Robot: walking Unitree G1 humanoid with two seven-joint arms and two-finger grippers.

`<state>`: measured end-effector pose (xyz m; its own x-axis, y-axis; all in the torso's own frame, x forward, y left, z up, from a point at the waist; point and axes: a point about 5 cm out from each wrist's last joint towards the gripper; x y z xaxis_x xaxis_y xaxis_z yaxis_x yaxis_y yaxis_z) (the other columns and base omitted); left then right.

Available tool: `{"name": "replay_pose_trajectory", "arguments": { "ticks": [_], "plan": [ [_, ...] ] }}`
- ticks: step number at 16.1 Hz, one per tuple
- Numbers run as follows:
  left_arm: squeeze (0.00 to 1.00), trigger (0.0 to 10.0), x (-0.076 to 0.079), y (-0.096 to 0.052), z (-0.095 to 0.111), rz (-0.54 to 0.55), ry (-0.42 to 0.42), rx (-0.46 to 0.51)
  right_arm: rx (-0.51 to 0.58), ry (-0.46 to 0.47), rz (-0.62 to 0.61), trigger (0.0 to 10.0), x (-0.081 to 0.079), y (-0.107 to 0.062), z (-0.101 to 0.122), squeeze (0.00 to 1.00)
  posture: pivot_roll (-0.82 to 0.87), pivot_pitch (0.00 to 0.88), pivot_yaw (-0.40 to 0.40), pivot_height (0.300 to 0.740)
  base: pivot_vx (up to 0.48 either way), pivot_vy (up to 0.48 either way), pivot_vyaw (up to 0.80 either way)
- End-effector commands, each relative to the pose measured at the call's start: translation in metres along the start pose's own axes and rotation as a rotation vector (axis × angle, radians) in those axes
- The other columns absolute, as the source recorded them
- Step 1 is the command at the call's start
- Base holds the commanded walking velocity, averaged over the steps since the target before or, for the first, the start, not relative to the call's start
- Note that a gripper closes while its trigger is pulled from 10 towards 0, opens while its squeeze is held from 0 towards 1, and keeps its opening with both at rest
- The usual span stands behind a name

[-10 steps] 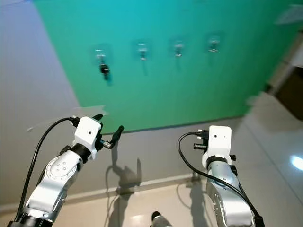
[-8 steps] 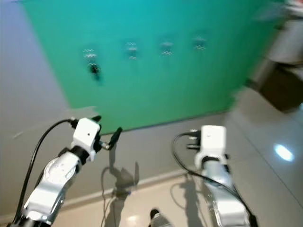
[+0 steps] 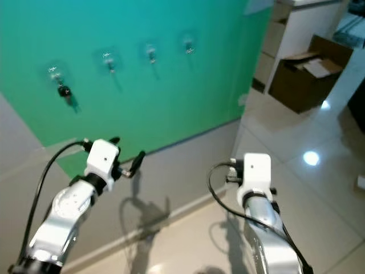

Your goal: Hang keys on a hook

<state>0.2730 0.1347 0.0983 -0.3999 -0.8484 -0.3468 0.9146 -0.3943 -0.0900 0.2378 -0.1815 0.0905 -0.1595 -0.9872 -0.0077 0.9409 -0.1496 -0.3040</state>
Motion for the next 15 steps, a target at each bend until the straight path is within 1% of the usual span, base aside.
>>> {"name": "replay_pose_trajectory", "arguments": {
  "ticks": [1,3,5,7,9,11,13,15],
  "plan": [
    [0.00,10.0,-0.001,0.004,0.003,-0.004,0.013,0.009,0.016,-0.008,-0.008,10.0,0.001,0.002,0.006,0.00,-0.08,0.000,0.092,0.740,0.000,0.000,-0.80],
    [0.00,10.0,-0.005,0.005,0.007,0.007,0.020,0.025,0.020,0.003,-0.001,10.0,-0.003,0.005,0.008,0.00,-0.07,0.000,0.084,0.740,0.000,0.000,-0.80],
    [0.00,10.0,-0.008,0.000,0.005,0.030,0.009,0.018,0.021,0.005,0.029,10.0,-0.010,0.004,0.009,0.00,-0.07,0.000,0.073,0.740,0.000,0.000,-0.80],
    [0.00,10.0,-0.008,0.000,0.003,0.033,-0.012,0.011,0.018,0.001,0.032,10.0,-0.011,0.004,0.009,0.00,-0.08,0.000,0.073,0.740,0.000,0.000,-0.80],
    [0.00,10.0,-0.009,0.005,0.005,0.046,-0.038,0.029,0.024,-0.014,0.020,10.0,-0.007,0.002,0.011,0.00,-0.11,0.000,0.076,0.740,0.000,0.000,-0.80],
    [0.00,10.0,-0.007,0.009,0.007,0.050,-0.061,0.033,0.023,-0.021,0.000,10.0,0.003,-0.001,0.013,0.00,-0.11,0.000,0.073,0.740,0.000,0.000,-0.80],
    [0.00,10.0,-0.005,0.009,0.008,0.048,-0.056,0.042,0.020,-0.021,-0.013,10.0,0.007,0.002,0.013,0.00,-0.10,0.000,0.075,0.740,0.000,0.000,-0.80],
    [0.00,10.0,-0.007,0.008,0.008,0.050,-0.038,0.041,0.021,-0.014,-0.016,10.0,0.006,0.004,0.013,0.00,-0.08,0.000,0.067,0.740,0.000,0.000,-0.80]
  ]
}}
Point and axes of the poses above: a point about 5 cm out from each wrist's last joint towards the gripper, its own y axis pointing out of the wrist towards the gripper, its own z axis along the axis of the wrist's last joint, x = y × z, and after that the axes turned 8 degrees about y, right-handed
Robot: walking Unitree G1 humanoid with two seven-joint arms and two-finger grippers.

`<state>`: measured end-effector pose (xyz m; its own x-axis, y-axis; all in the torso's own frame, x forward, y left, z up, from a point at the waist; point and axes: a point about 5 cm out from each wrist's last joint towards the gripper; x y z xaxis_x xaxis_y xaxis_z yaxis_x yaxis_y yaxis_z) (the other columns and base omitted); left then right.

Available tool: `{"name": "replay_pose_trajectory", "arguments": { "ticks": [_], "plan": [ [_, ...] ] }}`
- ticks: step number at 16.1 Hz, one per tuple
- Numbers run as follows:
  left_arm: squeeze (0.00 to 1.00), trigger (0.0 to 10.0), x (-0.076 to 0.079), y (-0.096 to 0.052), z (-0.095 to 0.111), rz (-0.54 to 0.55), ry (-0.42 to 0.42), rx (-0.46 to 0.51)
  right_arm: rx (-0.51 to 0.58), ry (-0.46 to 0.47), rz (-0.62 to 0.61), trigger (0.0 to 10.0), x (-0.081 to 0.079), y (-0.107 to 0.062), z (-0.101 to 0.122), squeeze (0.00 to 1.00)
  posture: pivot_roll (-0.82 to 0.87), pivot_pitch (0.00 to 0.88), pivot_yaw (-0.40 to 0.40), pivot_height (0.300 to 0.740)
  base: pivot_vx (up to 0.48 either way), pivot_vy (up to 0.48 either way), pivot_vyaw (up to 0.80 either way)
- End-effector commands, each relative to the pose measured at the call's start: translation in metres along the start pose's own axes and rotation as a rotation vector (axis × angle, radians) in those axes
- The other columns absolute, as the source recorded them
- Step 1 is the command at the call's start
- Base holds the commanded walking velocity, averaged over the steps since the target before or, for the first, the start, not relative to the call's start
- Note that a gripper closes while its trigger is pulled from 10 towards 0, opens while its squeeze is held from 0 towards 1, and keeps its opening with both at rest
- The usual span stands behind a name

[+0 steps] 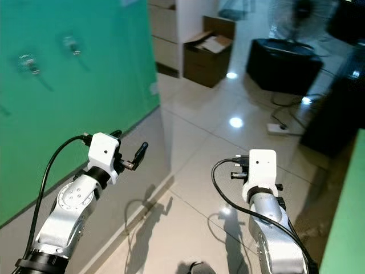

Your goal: Hang keys on a hook

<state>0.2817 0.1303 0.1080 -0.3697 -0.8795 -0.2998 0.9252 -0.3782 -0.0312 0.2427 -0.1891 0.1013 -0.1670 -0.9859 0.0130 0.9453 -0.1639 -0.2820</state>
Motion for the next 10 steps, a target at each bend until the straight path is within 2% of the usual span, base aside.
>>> {"name": "replay_pose_trajectory", "arguments": {
  "ticks": [1,2,3,4,6,10],
  "plan": [
    [0.00,10.0,-0.006,-0.001,-0.001,0.018,0.019,-0.006,-0.001,0.008,-0.001,10.0,-0.002,0.002,0.002,0.00,-0.07,0.000,0.063,0.740,0.000,0.000,-0.80],
    [0.00,10.0,-0.008,-0.002,0.000,0.029,0.023,-0.003,-0.001,0.012,0.012,10.0,-0.006,0.004,0.002,0.00,-0.05,0.000,0.053,0.740,0.000,0.000,-0.80],
    [0.00,10.0,-0.015,-0.012,-0.004,0.057,0.035,-0.021,-0.015,0.002,0.072,10.0,-0.022,0.008,0.000,0.00,-0.03,0.000,0.039,0.740,0.000,0.000,-0.80],
    [0.00,10.0,-0.016,-0.015,-0.006,0.064,0.039,-0.032,-0.017,0.001,0.078,10.0,-0.023,0.008,-0.001,0.00,-0.03,0.000,0.033,0.740,0.000,0.000,-0.80],
    [0.00,10.0,-0.016,-0.019,-0.008,0.070,0.038,-0.042,-0.020,-0.003,0.081,10.0,-0.022,0.006,0.000,0.00,-0.05,0.000,0.021,0.740,0.000,0.000,-0.80],
    [0.00,10.0,-0.005,-0.013,-0.007,0.090,0.005,-0.033,-0.039,-0.046,0.053,10.0,-0.001,0.003,-0.001,0.00,-0.08,0.000,-0.023,0.740,0.000,0.000,-0.80]
  ]
}}
Point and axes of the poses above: a point about 5 cm out from each wrist's last joint towards the gripper, its own y axis pointing out of the wrist towards the gripper, its own z axis along the axis of the wrist's last joint, x = y × z, and after that the axes turned 8 degrees about y, right-handed
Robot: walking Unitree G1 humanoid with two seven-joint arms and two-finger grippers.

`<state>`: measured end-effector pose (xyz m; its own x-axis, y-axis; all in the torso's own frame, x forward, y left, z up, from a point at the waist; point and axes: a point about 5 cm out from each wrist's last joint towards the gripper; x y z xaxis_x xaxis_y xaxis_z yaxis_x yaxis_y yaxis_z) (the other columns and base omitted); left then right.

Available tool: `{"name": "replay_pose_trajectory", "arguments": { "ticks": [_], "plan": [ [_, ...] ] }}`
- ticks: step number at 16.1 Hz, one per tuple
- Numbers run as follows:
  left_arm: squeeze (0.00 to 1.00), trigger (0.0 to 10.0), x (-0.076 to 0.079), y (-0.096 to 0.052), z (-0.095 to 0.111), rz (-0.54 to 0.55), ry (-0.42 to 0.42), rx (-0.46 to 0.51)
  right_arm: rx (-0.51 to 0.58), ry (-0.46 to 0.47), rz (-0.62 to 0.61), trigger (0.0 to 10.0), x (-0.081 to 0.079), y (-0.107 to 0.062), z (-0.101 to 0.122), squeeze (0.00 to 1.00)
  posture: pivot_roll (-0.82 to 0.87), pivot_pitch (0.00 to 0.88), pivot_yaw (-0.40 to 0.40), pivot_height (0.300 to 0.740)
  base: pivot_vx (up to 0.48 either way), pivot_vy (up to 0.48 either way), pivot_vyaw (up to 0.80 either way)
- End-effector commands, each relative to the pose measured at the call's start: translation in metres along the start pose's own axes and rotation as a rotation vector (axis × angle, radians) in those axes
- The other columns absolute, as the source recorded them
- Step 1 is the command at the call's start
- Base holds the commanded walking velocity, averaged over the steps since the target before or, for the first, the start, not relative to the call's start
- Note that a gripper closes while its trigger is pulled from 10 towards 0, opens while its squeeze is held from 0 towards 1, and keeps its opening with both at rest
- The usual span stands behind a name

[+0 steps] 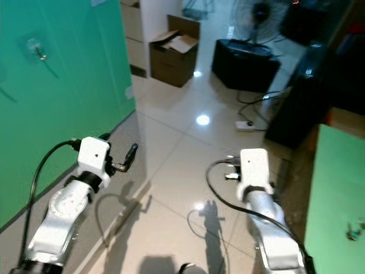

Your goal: Hang keys on a hook

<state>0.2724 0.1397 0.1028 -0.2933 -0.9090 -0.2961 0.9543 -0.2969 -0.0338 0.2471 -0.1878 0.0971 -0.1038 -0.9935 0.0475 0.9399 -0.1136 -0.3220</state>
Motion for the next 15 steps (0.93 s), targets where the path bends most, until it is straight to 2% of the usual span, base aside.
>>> {"name": "replay_pose_trajectory", "arguments": {
  "ticks": [1,3,8,10,13,15],
  "plan": [
    [0.00,10.0,0.000,-0.001,0.000,0.009,0.009,-0.004,0.001,0.004,0.008,10.0,0.000,-0.002,0.002,0.00,-0.08,0.000,-0.027,0.740,0.000,0.000,-0.80],
    [0.00,10.0,0.002,-0.001,0.000,0.003,0.013,-0.003,-0.002,-0.002,0.022,10.0,-0.001,-0.001,0.003,0.00,-0.08,0.000,-0.031,0.740,0.000,0.000,-0.80],
    [0.00,10.0,-0.005,0.002,0.005,-0.047,0.051,0.013,-0.025,0.059,-0.008,10.0,-0.008,-0.007,-0.004,0.00,-0.07,0.000,0.045,0.740,0.000,0.000,-0.80],
    [0.00,10.0,-0.008,0.008,0.011,-0.054,0.006,0.036,-0.018,0.080,-0.030,10.0,-0.009,-0.007,-0.004,0.00,-0.08,0.000,0.061,0.740,0.000,0.000,-0.80],
    [0.00,10.0,-0.009,0.009,0.010,-0.054,0.012,0.037,-0.020,0.080,-0.034,10.0,-0.009,-0.008,-0.004,0.00,-0.08,0.000,0.066,0.740,0.000,0.000,-0.80],
    [0.00,10.0,-0.007,0.008,0.010,-0.040,-0.013,0.052,0.022,0.040,-0.018,10.0,-0.009,-0.007,0.000,0.00,-0.09,0.000,0.060,0.740,0.000,0.000,-0.80]
  ]
}}
Point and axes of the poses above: a point about 5 cm out from each wrist's last joint towards the gripper, its own y axis pointing out of the wrist towards the gripper, its own z axis along the axis of the wrist's last joint, x = y × z, and after that the axes turned 8 degrees about y, right-handed
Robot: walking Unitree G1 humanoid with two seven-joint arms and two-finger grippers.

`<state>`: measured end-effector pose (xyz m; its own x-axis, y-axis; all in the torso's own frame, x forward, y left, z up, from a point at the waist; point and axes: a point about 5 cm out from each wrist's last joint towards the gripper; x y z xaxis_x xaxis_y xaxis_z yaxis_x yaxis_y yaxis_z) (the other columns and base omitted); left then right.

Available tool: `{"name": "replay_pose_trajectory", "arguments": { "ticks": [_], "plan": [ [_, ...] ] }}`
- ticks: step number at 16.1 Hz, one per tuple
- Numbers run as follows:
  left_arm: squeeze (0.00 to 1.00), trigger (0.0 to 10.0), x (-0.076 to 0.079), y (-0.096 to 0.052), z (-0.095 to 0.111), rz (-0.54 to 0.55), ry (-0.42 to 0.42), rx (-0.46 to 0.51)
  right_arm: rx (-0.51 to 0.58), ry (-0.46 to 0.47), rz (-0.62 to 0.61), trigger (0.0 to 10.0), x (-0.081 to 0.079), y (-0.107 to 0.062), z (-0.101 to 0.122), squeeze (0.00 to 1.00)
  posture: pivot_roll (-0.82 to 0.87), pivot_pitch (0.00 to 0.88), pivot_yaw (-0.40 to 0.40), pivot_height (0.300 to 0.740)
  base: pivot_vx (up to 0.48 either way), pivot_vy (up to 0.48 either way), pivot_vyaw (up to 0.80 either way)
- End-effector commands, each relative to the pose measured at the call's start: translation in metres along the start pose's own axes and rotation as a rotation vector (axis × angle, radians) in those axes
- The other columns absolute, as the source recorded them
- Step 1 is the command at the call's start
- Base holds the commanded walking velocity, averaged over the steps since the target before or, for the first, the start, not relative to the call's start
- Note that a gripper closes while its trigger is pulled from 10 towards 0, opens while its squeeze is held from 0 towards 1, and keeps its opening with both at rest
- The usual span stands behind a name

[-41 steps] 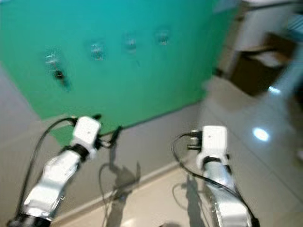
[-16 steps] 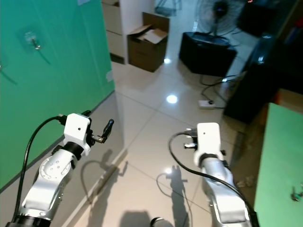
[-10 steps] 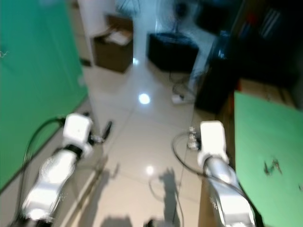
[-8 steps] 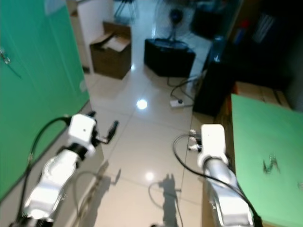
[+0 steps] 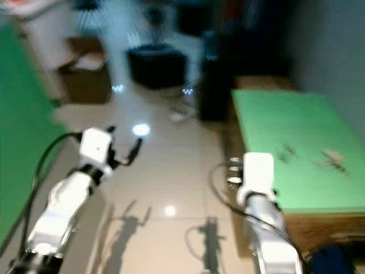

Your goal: Hang keys on a hook

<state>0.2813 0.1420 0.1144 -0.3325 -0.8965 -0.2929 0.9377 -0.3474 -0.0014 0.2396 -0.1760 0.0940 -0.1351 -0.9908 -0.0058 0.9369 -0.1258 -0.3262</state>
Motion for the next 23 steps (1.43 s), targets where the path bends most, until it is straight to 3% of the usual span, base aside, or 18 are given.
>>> {"name": "replay_pose_trajectory", "arguments": {
  "ticks": [1,3,4,8,15,18,23],
  "plan": [
    [0.00,10.0,0.002,0.000,0.000,0.006,-0.020,0.008,0.050,-0.028,0.017,10.0,0.000,0.001,0.007,0.00,-0.09,0.000,0.059,0.740,0.000,0.000,-0.80],
    [0.00,10.0,0.006,-0.004,-0.004,0.016,-0.041,0.016,0.233,-0.056,0.108,10.0,-0.007,0.001,0.024,0.00,-0.09,0.000,0.050,0.740,0.000,-0.390,-0.40],
    [0.00,10.0,0.007,-0.004,-0.005,0.013,-0.034,0.015,0.258,-0.059,0.122,10.0,-0.007,0.000,0.025,0.00,-0.09,0.000,0.050,0.740,0.000,-0.480,0.00],
    [0.00,10.0,0.008,-0.006,-0.008,0.058,-0.045,0.009,0.398,-0.288,0.238,10.0,-0.015,-0.002,0.030,0.00,-0.08,0.000,0.031,0.740,0.000,-0.480,0.00],
    [0.00,10.0,0.008,-0.003,-0.005,0.055,-0.023,0.023,0.363,-0.218,0.181,10.0,-0.006,0.005,0.022,0.00,-0.08,0.000,0.035,0.740,0.000,-0.480,0.00],
    [0.00,10.0,0.008,0.000,-0.001,0.041,0.026,0.044,0.319,-0.181,0.133,10.0,0.000,0.009,0.016,0.00,-0.08,0.000,0.043,0.740,0.000,-0.437,0.00],
    [0.00,10.0,0.005,0.007,0.007,0.037,-0.003,0.093,0.276,-0.134,0.076,10.0,0.008,0.010,0.012,0.00,-0.10,0.000,0.067,0.740,0.000,0.000,0.00]
  ]
}}
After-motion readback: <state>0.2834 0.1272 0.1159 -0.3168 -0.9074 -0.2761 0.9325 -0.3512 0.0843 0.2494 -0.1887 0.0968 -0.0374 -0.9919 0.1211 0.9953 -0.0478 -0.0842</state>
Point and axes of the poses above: a point about 5 cm out from each wrist's last joint towards the gripper, its own y axis pointing out of the wrist towards the gripper, its own z axis along the axis of the wrist's last joint, x = y × z, and after that the axes turned 8 degrees about y, right-handed
